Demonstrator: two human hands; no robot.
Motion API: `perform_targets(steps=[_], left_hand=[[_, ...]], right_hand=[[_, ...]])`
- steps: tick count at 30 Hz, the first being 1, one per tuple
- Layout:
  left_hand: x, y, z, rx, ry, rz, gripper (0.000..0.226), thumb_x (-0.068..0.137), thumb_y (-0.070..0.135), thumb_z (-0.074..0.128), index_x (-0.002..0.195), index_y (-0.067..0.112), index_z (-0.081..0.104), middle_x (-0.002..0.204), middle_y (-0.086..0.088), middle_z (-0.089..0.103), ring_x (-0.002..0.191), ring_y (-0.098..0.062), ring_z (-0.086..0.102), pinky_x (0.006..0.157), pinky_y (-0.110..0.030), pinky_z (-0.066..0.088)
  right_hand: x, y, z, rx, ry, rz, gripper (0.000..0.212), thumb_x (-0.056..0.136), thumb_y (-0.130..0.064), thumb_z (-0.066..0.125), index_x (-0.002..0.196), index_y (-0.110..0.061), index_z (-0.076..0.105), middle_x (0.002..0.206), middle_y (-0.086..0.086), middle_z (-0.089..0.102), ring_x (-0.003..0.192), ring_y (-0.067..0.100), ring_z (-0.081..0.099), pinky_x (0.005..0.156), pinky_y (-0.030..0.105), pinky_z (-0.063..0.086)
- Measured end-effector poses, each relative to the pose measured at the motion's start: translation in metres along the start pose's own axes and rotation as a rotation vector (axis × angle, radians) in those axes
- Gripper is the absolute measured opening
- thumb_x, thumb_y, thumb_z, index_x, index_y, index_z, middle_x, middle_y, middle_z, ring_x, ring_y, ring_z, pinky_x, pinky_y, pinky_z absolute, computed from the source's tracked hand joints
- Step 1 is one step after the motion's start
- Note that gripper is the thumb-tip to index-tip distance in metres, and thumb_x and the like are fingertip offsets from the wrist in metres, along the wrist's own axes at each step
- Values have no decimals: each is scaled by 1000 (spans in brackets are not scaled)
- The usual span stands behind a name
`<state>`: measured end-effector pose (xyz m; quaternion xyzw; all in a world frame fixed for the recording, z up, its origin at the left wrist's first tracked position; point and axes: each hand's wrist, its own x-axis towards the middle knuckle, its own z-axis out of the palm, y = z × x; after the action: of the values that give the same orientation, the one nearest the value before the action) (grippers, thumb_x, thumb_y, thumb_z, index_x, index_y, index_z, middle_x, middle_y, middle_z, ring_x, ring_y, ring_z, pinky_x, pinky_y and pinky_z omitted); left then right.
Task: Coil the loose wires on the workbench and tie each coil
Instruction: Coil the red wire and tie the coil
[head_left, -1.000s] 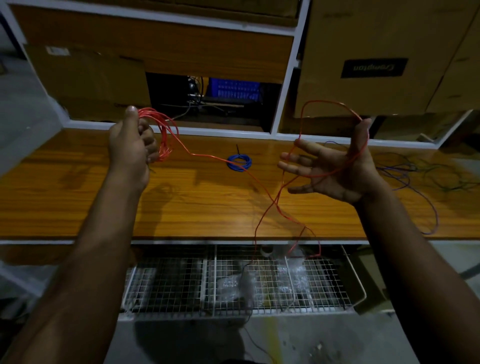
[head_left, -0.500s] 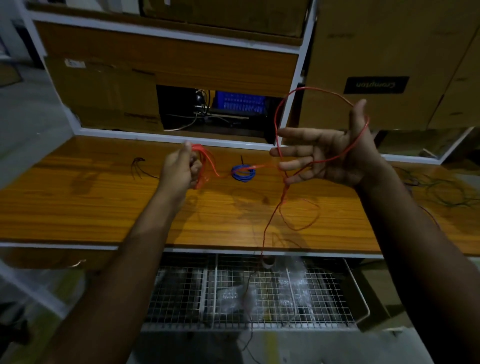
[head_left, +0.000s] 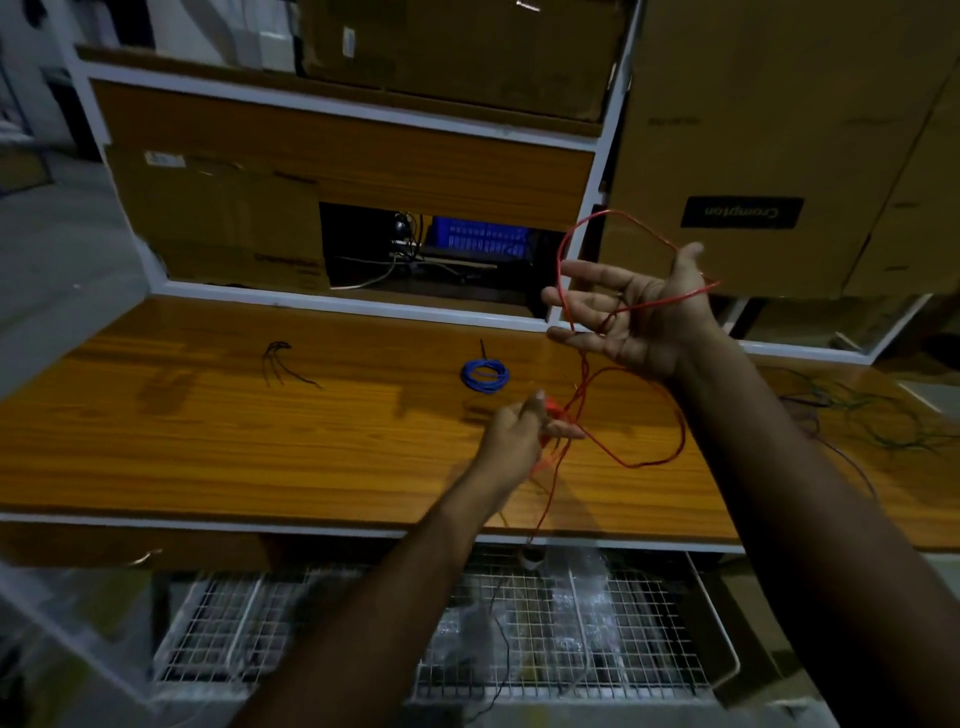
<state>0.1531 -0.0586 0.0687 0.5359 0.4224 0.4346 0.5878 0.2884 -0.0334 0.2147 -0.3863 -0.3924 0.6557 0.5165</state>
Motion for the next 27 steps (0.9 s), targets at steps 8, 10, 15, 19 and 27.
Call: perform_targets(steps=[8, 10, 15, 19, 27], left_hand=[[8, -11, 12, -42, 119, 46, 53, 103, 52, 34, 83, 22, 73, 88, -6, 74, 79, -28, 64, 70, -36, 51], [11, -11, 12, -12, 191, 25, 47, 103, 50, 34, 84, 25, 69, 94, -2, 74, 95, -25, 67, 88, -43, 53], [13, -22, 10, 51, 279, 105, 51, 105, 45, 32, 91, 16, 71, 90, 2, 74, 89, -15, 68, 78, -33, 51], [16, -28, 17, 65, 261, 79, 49, 104, 50, 32, 107, 18, 68, 110, 9, 72, 109, -21, 65, 87, -38, 52], [17, -22, 28, -162, 66, -12, 49, 107, 37, 31, 112, 1, 64, 57, -2, 65, 43, -11, 24, 40, -17, 30]], right_hand=[[1, -1, -2, 148, 148, -23, 112, 84, -84, 2, 123, 4, 59, 133, 34, 54, 107, 38, 69, 104, 60, 43], [-2, -4, -1, 170, 150, -22, 111, 84, -84, 3, 122, 4, 59, 131, 34, 56, 106, 38, 69, 104, 60, 43], [-8, -14, 1, 228, 133, -35, 112, 84, -85, 6, 122, 5, 60, 118, 36, 62, 103, 41, 69, 106, 62, 40], [-11, -18, 2, 250, 66, -33, 111, 85, -84, 6, 120, 6, 60, 101, 35, 68, 106, 41, 68, 110, 63, 35], [-20, -35, 5, 351, -28, -9, 106, 87, -82, 8, 131, 3, 53, 125, 36, 59, 72, 24, 74, 76, 45, 62]])
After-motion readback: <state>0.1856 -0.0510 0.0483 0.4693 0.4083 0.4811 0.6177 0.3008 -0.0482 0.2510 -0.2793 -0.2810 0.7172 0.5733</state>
